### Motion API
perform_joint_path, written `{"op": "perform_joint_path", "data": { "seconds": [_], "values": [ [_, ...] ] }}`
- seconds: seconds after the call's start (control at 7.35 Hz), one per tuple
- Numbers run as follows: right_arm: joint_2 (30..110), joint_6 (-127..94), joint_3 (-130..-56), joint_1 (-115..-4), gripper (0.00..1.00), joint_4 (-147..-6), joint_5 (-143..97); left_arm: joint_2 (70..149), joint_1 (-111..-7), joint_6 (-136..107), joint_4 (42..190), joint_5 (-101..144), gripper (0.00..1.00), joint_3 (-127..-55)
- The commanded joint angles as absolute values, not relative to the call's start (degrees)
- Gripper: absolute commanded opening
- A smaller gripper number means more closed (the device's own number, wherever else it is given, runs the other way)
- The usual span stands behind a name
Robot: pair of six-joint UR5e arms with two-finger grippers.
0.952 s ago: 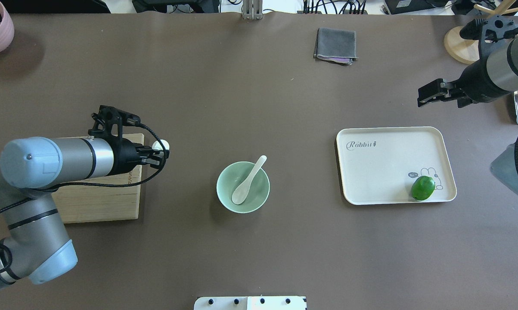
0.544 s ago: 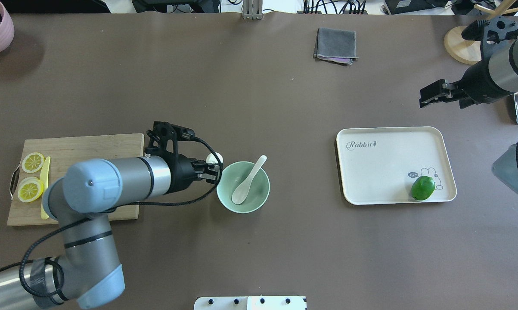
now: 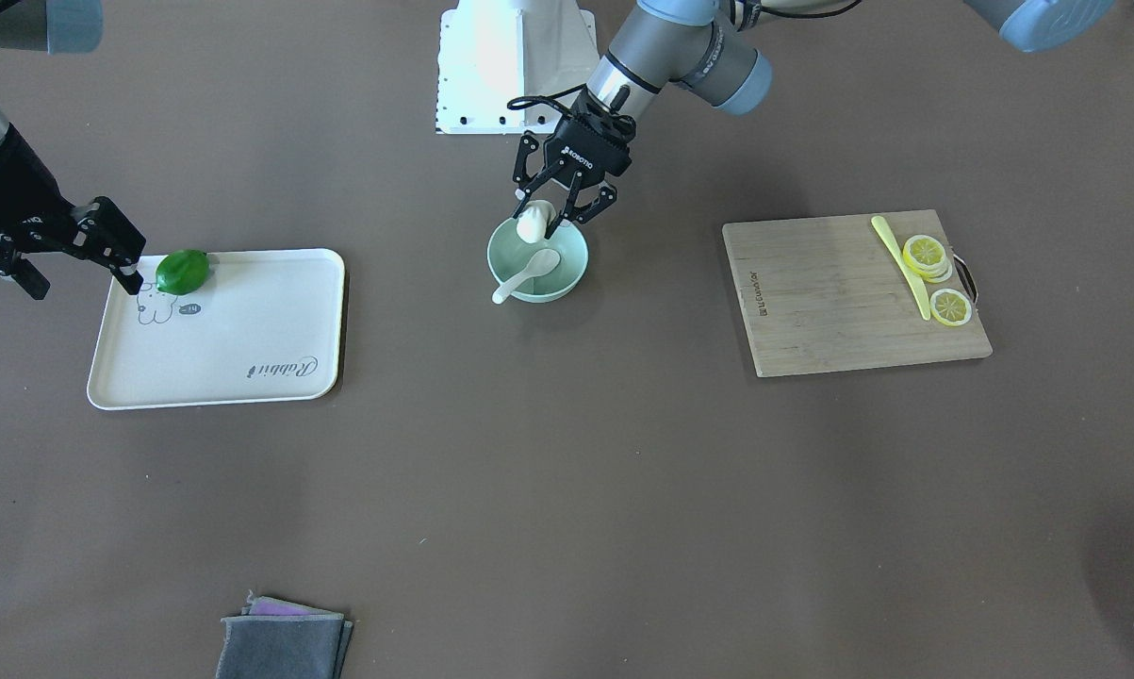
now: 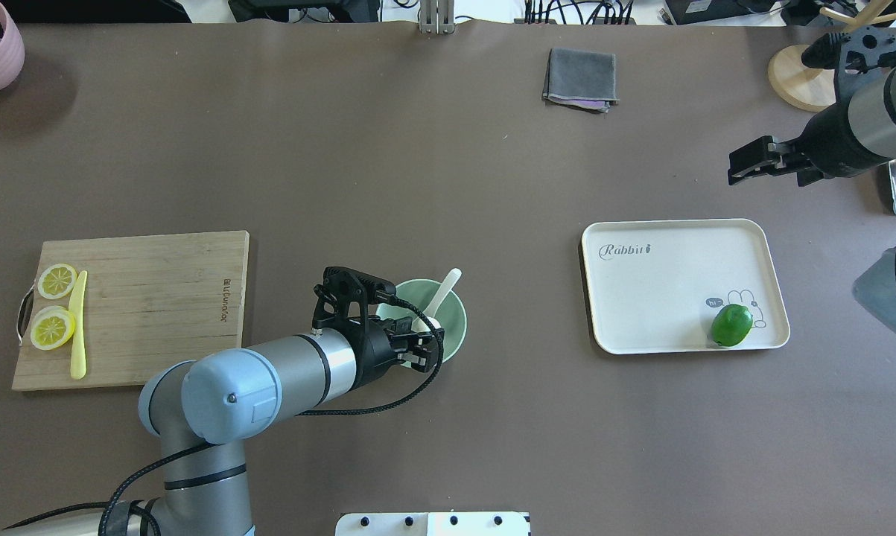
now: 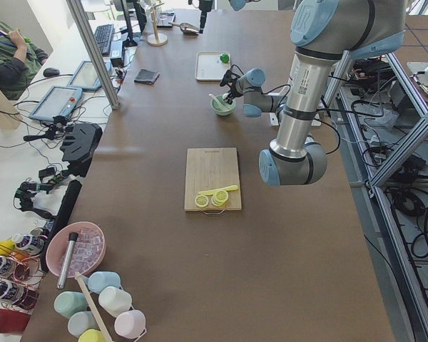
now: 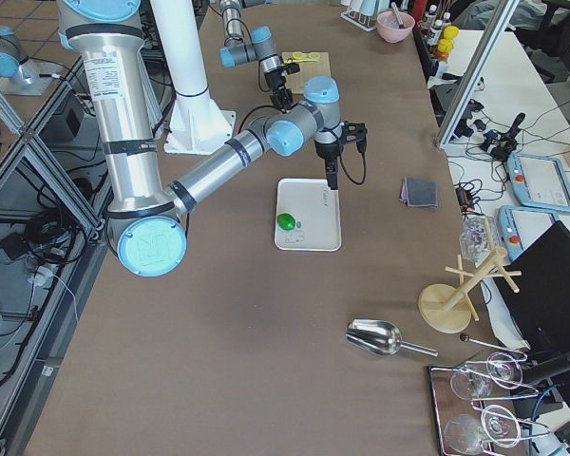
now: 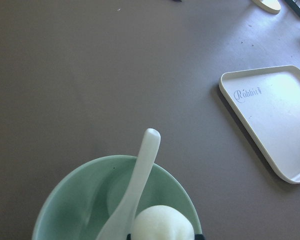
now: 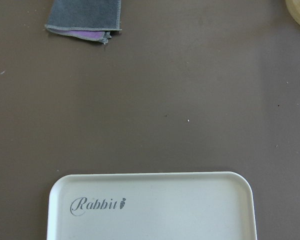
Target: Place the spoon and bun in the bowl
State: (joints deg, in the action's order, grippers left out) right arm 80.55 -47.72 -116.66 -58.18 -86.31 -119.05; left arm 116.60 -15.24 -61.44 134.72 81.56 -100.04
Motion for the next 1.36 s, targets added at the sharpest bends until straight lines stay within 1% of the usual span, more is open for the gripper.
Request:
{"op": "perform_joint_path", "data": {
  "seconds": [0.0,0.27,0.41,0.54,0.68,0.82,1.09,1.22],
  "values": [
    [80.51,-47.81,-116.72,-58.18,1.0,-86.31,-119.0,116.63,-15.2,-61.35,134.74,81.39,0.96,-100.11],
    [81.47,-47.38,-116.54,-58.71,1.0,-86.31,-119.27,116.2,-17.91,-61.0,134.56,81.82,0.97,-100.81],
    [82.95,-46.15,-116.72,-59.41,1.0,-86.31,-119.18,115.15,-22.19,-60.82,131.6,86.79,0.97,-100.9],
    [85.23,-41.44,-116.63,-61.33,1.0,-86.31,-119.79,114.88,-30.07,-59.95,124.7,97.1,0.97,-102.03],
    [88.82,-34.0,-116.54,-65.09,1.0,-86.31,-122.06,114.09,-37.02,-53.76,118.1,104.78,0.97,-103.52],
    [93.03,-25.14,-116.28,-69.91,1.0,-86.4,-124.86,111.56,-42.92,-44.48,112.21,110.25,0.97,-105.36],
    [98.5,-5.47,-111.48,-80.8,1.0,-86.83,-130.4,107.25,-57.58,-25.4,102.53,123.51,0.97,-105.29],
    [100.35,2.56,-107.97,-86.17,1.0,-86.84,-132.78,104.09,-63.66,-18.0,100.65,127.49,0.97,-105.03]
  ]
}}
